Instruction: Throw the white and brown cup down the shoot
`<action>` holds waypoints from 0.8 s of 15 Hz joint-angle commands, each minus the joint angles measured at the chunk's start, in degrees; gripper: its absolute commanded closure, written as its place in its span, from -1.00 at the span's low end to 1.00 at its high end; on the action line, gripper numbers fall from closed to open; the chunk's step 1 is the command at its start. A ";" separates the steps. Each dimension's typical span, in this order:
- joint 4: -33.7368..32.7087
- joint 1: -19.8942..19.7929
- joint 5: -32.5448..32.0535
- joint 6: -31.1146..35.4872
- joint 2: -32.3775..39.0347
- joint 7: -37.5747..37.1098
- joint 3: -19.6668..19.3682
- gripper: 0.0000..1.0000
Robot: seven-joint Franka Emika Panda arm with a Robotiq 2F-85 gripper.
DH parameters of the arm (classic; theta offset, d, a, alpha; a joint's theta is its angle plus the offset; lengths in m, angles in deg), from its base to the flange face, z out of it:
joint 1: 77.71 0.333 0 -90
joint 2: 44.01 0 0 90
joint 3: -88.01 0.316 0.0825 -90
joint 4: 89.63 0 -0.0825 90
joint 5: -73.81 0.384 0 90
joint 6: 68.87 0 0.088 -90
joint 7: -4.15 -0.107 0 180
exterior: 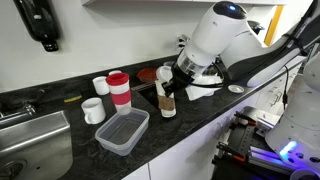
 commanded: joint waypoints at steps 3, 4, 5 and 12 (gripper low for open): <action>-0.57 -4.24 -3.37 0.73 -2.07 2.71 -0.91 0.92; -1.14 -5.54 -3.90 0.80 -2.13 3.07 -0.83 0.92; -1.80 -6.92 -4.47 0.97 -2.15 3.44 -0.62 0.92; -9.14 -21.11 -12.80 1.59 2.27 3.64 5.24 0.92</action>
